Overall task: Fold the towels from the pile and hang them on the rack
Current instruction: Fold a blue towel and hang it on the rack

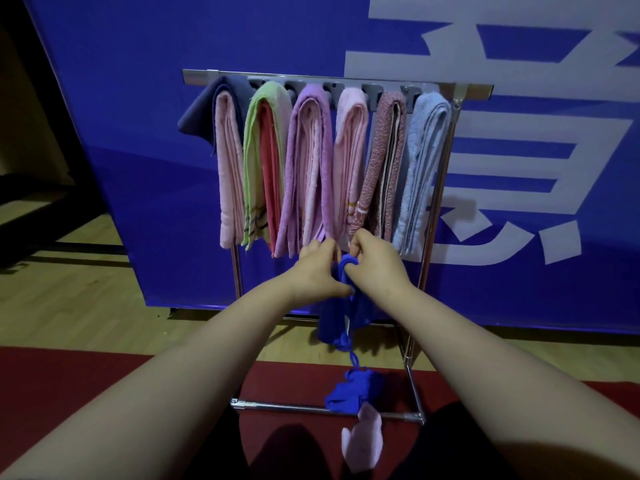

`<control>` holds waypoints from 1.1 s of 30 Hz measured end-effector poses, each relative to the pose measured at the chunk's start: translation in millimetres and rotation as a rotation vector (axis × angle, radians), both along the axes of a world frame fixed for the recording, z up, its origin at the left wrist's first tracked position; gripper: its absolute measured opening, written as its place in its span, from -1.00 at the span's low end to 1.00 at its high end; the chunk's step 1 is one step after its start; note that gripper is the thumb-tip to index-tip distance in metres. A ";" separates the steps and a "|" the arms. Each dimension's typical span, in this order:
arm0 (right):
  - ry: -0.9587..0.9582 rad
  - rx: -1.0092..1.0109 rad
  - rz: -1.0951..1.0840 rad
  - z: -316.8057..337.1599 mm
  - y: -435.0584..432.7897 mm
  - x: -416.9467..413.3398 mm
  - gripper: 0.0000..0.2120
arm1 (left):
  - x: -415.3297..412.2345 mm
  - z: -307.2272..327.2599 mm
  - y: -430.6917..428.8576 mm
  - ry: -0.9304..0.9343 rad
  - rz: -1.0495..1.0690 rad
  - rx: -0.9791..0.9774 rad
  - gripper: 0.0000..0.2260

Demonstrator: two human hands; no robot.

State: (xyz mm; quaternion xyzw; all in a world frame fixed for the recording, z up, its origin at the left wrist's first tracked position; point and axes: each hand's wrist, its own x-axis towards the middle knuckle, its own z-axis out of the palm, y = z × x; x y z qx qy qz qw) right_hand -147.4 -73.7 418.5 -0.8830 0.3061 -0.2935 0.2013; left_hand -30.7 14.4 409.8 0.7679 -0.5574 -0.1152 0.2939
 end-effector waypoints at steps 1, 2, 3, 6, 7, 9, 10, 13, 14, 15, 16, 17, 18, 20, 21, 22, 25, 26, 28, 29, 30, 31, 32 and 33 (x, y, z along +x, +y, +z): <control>-0.001 0.011 0.000 0.9 1.4 0.8 -0.84 | -2.9 -1.1 -2.2 -0.053 0.049 -0.033 -0.58; -0.003 0.015 0.001 1.9 2.9 1.3 -0.85 | -5.6 -2.0 -4.3 -0.100 0.090 -0.067 -0.60; -0.005 0.018 0.003 2.2 3.9 1.4 -0.85 | -7.9 -2.9 -5.9 -0.135 0.115 -0.100 -0.62; -0.001 0.012 0.022 3.7 4.6 -0.5 -0.85 | -13.0 -3.9 -8.2 -0.210 0.116 -0.151 -0.69; 0.011 -0.005 0.026 3.6 3.6 -1.5 -0.85 | -13.9 -4.6 -8.6 -0.232 0.110 -0.150 -0.71; 0.036 -0.049 0.029 2.4 1.1 -3.2 -0.84 | -14.7 -4.7 -9.0 -0.256 0.119 -0.137 -0.76; 0.040 -0.064 0.024 1.9 -0.2 -3.5 -0.83 | -14.4 -4.1 -9.4 -0.261 0.131 -0.129 -0.78; 0.038 -0.095 -0.009 0.9 -1.8 -2.5 -0.82 | -11.1 -4.5 -11.2 -0.238 0.169 -0.114 -0.83; 0.035 -0.102 -0.019 1.4 -1.3 -2.1 -0.82 | -10.3 -4.7 -11.8 -0.220 0.185 -0.114 -0.84; 0.033 -0.106 -0.028 1.7 -1.2 -1.7 -0.82 | -9.8 -5.0 -12.5 -0.201 0.202 -0.120 -0.85; 0.030 -0.106 -0.034 2.4 -0.7 -1.5 -0.81 | -9.9 -5.0 -13.5 -0.184 0.216 -0.134 -0.86; 0.025 -0.103 -0.040 2.6 -0.7 -1.3 -0.81 | -10.0 -5.2 -14.8 -0.172 0.226 -0.153 -0.88; 0.019 -0.103 -0.045 3.1 -0.5 -1.4 -0.81 | -10.4 -4.7 -15.9 -0.163 0.233 -0.175 -0.90; 0.011 -0.099 -0.052 3.5 -1.6 -1.3 -0.82 | -11.8 -2.0 -17.5 -0.160 0.238 -0.203 -0.91; 0.008 -0.094 -0.053 3.5 -2.6 -1.2 -0.82 | -12.2 -0.5 -18.0 -0.166 0.238 -0.204 -0.91; 0.005 -0.089 -0.054 3.6 -3.7 -1.1 -0.81 | -12.5 1.5 -18.3 -0.175 0.237 -0.203 -0.91; -0.008 -0.077 -0.062 3.9 -7.3 -0.7 -0.81 | -13.7 6.7 -20.0 -0.204 0.230 -0.204 -0.88; -0.011 -0.078 -0.065 4.3 -7.7 -0.5 -0.82 | -14.2 8.2 -20.6 -0.219 0.227 -0.200 -0.88; -0.022 -0.090 -0.063 6.8 -9.2 0.8 -0.83 | -13.8 11.8 -23.0 -0.268 0.222 -0.167 -0.84; -0.030 -0.097 -0.059 9.2 -10.2 1.4 -0.82 | -13.0 14.1 -24.9 -0.290 0.220 -0.153 -0.82; -0.036 -0.103 -0.056 10.8 -10.9 1.8 -0.81 | -12.5 15.5 -26.5 -0.304 0.221 -0.149 -0.81; -0.041 -0.113 -0.056 14.8 -13.6 3.3 -0.81 | -10.9 19.4 -29.4 -0.309 0.228 -0.155 -0.80; -0.044 -0.121 -0.058 17.2 -15.1 4.4 -0.81 | -10.3 22.0 -31.3 -0.305 0.237 -0.169 -0.81; -0.050 -0.133 -0.062 21.2 -17.7 6.5 -0.80 | -8.9 26.3 -33.8 -0.294 0.248 -0.188 -0.82</control>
